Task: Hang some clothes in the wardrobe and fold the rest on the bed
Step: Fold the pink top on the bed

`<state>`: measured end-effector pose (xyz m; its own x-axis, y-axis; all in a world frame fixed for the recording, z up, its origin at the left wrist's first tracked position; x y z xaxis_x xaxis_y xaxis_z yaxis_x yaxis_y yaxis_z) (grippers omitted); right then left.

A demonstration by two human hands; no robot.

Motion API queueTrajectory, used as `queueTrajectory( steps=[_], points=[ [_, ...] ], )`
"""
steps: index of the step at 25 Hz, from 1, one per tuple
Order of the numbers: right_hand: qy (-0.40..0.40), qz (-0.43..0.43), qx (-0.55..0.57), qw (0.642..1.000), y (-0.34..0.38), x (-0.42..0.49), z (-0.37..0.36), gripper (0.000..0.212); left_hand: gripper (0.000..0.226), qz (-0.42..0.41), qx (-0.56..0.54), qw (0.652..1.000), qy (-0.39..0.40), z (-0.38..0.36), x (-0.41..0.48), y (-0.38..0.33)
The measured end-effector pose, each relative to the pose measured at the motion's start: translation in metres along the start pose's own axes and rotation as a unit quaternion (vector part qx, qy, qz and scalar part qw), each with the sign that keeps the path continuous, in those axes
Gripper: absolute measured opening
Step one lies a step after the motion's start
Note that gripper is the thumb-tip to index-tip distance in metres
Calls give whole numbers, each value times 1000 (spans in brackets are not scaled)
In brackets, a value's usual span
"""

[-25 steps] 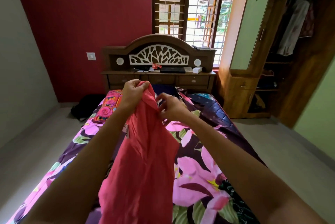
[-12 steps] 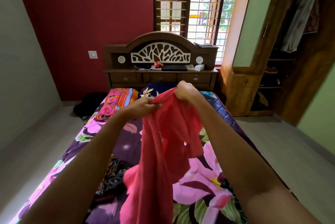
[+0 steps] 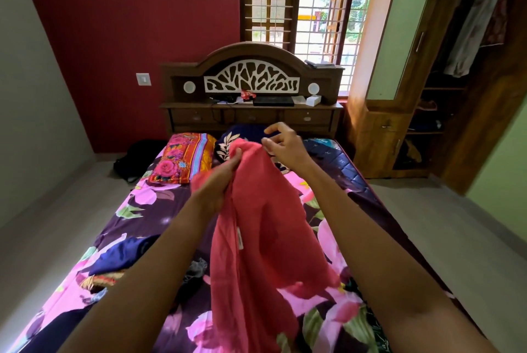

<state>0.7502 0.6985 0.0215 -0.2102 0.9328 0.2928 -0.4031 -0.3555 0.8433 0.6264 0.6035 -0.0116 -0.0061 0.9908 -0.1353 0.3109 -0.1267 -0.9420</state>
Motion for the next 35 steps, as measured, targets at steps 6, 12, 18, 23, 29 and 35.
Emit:
queueTrajectory(
  steps=[6, 12, 18, 23, 29, 35],
  points=[
    [-22, -49, 105, 993, -42, -36, 49, 25, 47, -83, -105, 991, -27, -11, 20, -31],
    [308, -290, -67, 904, -111, -83, 12, 32, 50, -154, -126, 980, -8, -42, 21, -67],
    [175, -456, 190, 852, -197, -108, -34, 67, 50, -223, -148, 964, -17, -47, 13, -90],
    [133, -394, 419, 807, -151, -98, -45, 47, 52, -249, -179, 952, -14, -22, 12, -101],
    [81, -348, 373, 856, -135, -64, -44, 48, 52, -226, -196, 954, -32, 7, 16, -92],
    [89, -378, 312, 867, -133, -105, -106, 26, 70, -218, -147, 965, -17, -12, 3, -81]
  ],
)
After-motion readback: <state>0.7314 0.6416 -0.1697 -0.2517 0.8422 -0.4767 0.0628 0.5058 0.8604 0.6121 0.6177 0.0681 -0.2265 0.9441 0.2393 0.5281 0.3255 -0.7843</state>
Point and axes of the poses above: each hand's wrist, its own x-axis towards the middle knuckle, its own z-axis out of the back of the hand, y = z × x, the point moved 5 cm from there along x, towards the middle knuckle, and after that the axes turned 3 degrees about -z, right-handed, at the moved point
